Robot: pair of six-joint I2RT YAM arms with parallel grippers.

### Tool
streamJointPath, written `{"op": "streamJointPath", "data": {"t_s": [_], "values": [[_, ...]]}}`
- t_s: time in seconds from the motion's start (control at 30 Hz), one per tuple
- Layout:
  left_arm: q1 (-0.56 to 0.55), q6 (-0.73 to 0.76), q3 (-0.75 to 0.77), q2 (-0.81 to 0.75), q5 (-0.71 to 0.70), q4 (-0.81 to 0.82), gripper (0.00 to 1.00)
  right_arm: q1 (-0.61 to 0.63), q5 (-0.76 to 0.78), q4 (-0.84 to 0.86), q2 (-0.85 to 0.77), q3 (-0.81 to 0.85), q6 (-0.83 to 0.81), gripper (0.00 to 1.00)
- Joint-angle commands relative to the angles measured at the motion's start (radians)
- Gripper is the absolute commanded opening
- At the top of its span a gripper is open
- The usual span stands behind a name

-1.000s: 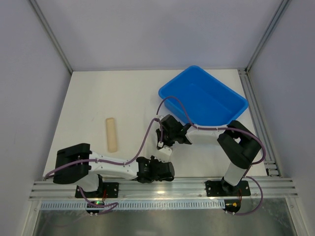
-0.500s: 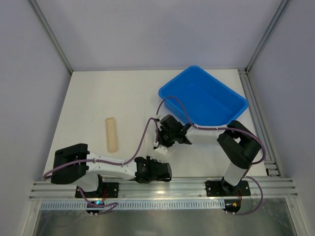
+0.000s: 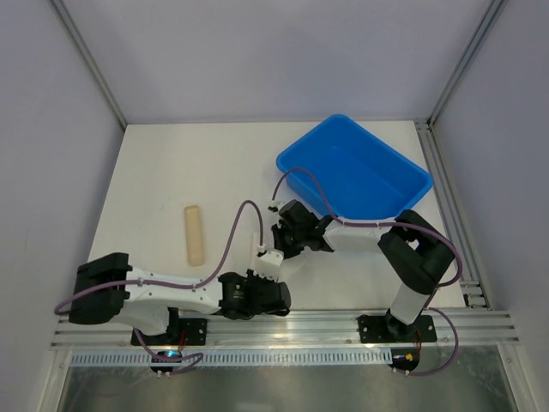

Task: Place the utensils on the paper napkin and roll it up
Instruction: Roll the napkin at the center of the board.

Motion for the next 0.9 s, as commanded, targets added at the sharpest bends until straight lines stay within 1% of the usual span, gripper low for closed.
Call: {"op": "streamJointPath", "data": {"t_s": [0.0, 0.07, 0.2, 0.27, 0.33, 0.37, 0.4, 0.43, 0.47, 0.53, 0.63, 0.7, 0.77, 0.87], "values": [[-0.008, 0.016, -0.002, -0.105, -0.088, 0.003, 0.07, 0.005, 0.056, -0.021, 0.034, -0.007, -0.012, 0.04], [-0.005, 0.038, 0.001, -0.143, -0.101, -0.008, 0.11, 0.005, 0.056, -0.021, 0.033, -0.01, -0.014, 0.04], [0.047, 0.079, 0.001, -0.27, -0.083, -0.014, 0.14, 0.007, 0.056, -0.018, 0.043, -0.005, -0.014, 0.04], [0.114, 0.102, -0.023, -0.315, -0.032, 0.006, 0.14, 0.007, 0.053, -0.014, 0.047, -0.005, -0.011, 0.04], [0.165, 0.151, -0.048, -0.37, 0.022, 0.074, 0.14, 0.005, 0.05, -0.014, 0.048, -0.005, -0.009, 0.04], [0.22, 0.167, -0.078, -0.384, 0.076, 0.104, 0.14, 0.005, 0.05, -0.014, 0.045, -0.005, -0.009, 0.04], [0.246, 0.179, -0.094, -0.396, 0.104, 0.169, 0.14, 0.005, 0.049, -0.014, 0.045, -0.005, -0.009, 0.04], [0.273, 0.2, -0.107, -0.409, 0.153, 0.2, 0.14, 0.005, 0.05, -0.012, 0.043, -0.005, -0.009, 0.04], [0.32, 0.208, -0.12, -0.409, 0.167, 0.229, 0.14, 0.005, 0.05, -0.014, 0.042, -0.005, -0.008, 0.04], [0.349, 0.233, -0.14, -0.391, 0.19, 0.3, 0.14, 0.005, 0.05, -0.014, 0.036, -0.005, -0.008, 0.04], [0.375, 0.262, -0.143, -0.331, 0.22, 0.38, 0.14, 0.005, 0.044, -0.014, 0.036, -0.002, -0.005, 0.04], [0.389, 0.264, -0.144, -0.3, 0.235, 0.403, 0.14, 0.005, 0.047, -0.015, 0.034, 0.0, -0.005, 0.04], [0.408, 0.265, -0.158, -0.265, 0.256, 0.466, 0.14, 0.007, 0.048, -0.018, 0.036, 0.001, -0.005, 0.04], [0.429, 0.267, -0.163, -0.222, 0.252, 0.503, 0.13, 0.005, 0.048, -0.02, 0.036, -0.002, -0.003, 0.04]]}}
